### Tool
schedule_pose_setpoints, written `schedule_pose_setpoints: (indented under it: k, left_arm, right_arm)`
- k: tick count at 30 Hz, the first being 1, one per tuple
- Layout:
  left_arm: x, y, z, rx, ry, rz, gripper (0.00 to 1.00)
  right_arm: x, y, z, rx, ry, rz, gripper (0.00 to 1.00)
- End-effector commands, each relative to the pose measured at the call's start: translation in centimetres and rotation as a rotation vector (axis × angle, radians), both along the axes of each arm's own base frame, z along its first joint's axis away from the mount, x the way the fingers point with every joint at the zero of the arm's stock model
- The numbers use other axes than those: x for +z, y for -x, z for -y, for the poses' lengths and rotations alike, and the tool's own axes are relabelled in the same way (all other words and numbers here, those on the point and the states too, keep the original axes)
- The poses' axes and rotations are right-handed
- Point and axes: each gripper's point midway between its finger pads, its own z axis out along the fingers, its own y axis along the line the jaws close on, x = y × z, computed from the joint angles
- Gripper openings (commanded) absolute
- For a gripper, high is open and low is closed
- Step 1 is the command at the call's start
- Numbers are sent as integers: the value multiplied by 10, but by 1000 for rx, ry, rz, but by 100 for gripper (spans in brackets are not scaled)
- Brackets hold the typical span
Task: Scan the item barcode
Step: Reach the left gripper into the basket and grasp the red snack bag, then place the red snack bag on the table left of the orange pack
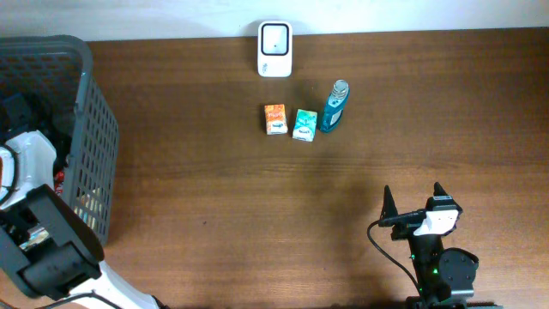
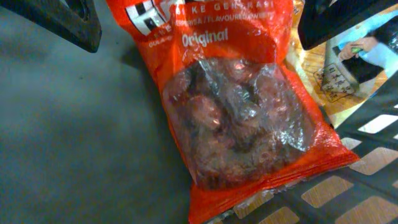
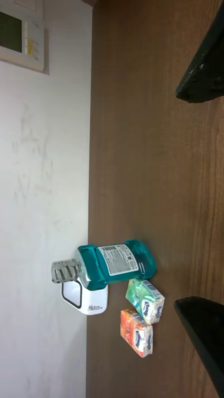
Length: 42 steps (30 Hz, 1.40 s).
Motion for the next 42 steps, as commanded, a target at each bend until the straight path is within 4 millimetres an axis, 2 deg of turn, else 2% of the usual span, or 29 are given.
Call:
schedule_pose_setpoints:
  k: [1, 2, 5, 6, 9, 11, 13, 14, 16, 17, 19, 22, 23, 24, 25, 26, 27, 28, 30, 31, 33, 34, 37, 38, 39, 40, 42]
  left_arm:
    - [-32, 5, -5, 17, 28, -61, 100]
    - [-37, 5, -5, 17, 33, -69, 97]
    - [-40, 6, -6, 19, 35, -72, 61]
    - [-40, 7, -6, 21, 37, -75, 52]
    - [-43, 10, -4, 20, 46, -87, 12]
    - [-40, 10, -4, 21, 46, -91, 2]
    - [-26, 7, -5, 19, 43, -77, 0]
    - [-11, 3, -6, 17, 38, -54, 0]
    - [33, -13, -4, -6, 45, 50, 0]
    - [58, -23, 2, -30, 62, 127, 0]
    - [96, -34, 11, -69, 76, 242, 0]
    - [160, -38, 26, -128, 53, 414, 0]
    - [198, -38, 38, -171, 30, 519, 0]
    - [227, -38, 50, -214, 21, 598, 0]
    - [253, -38, 68, -273, 28, 676, 0]
    - [281, -38, 95, -358, 50, 762, 0]
    - [300, -38, 118, -432, 74, 819, 0]
    - [317, -39, 150, -527, 114, 872, 0]
    - [337, -42, 222, -718, 195, 924, 0]
    - [338, -44, 254, -793, 227, 923, 0]
    - [335, -48, 302, -928, 243, 893, 0]
    - [327, -51, 325, -972, 237, 859, 0]
    - [296, -63, 369, -1076, 198, 746, 0]
    - [266, -73, 401, -1175, 197, 649, 0]
    - [241, -81, 417, -1197, 200, 583, 0]
    - [225, -87, 423, -1198, 194, 541, 0]
    - [177, -107, 427, -1164, 130, 420, 0]
  right_arm:
    - [-3, 0, 1, -5, -1, -3, 98]
    - [-3, 0, 1, -5, -1, -3, 98]
    - [-3, 0, 1, -5, -1, -3, 98]
    - [-3, 0, 1, -4, -1, -3, 98]
    - [-3, 0, 1, -4, -1, -3, 98]
    - [-3, 0, 1, -5, -1, -3, 98]
    - [-3, 0, 1, -5, -1, -3, 98]
    - [-3, 0, 1, -5, -1, -3, 98]
    - [-3, 0, 1, -5, -1, -3, 98]
    - [-3, 0, 1, -4, -1, -3, 98]
    - [-3, 0, 1, -4, -1, -3, 98]
    - [-3, 0, 1, -4, -1, -3, 98]
    - [-3, 0, 1, -5, -1, -3, 98]
    - [-3, 0, 1, -5, -1, -3, 98]
    - [-3, 0, 1, -5, -1, -3, 98]
    - [-3, 0, 1, -5, -1, -3, 98]
    - [-3, 0, 1, -4, -1, -3, 98]
    - [-3, 0, 1, -5, -1, -3, 98]
    - [-3, 0, 1, -4, -1, -3, 98]
    - [-3, 0, 1, -4, -1, -3, 98]
    - [-3, 0, 1, -4, -1, -3, 98]
    - [-3, 0, 1, -4, -1, -3, 98]
    - [-3, 0, 1, -5, -1, -3, 98]
    - [-3, 0, 1, -5, -1, -3, 98]
    - [-3, 0, 1, -4, -1, -3, 98]
    - [-3, 0, 1, -5, -1, -3, 98]
    - [-3, 0, 1, -4, -1, -3, 98]
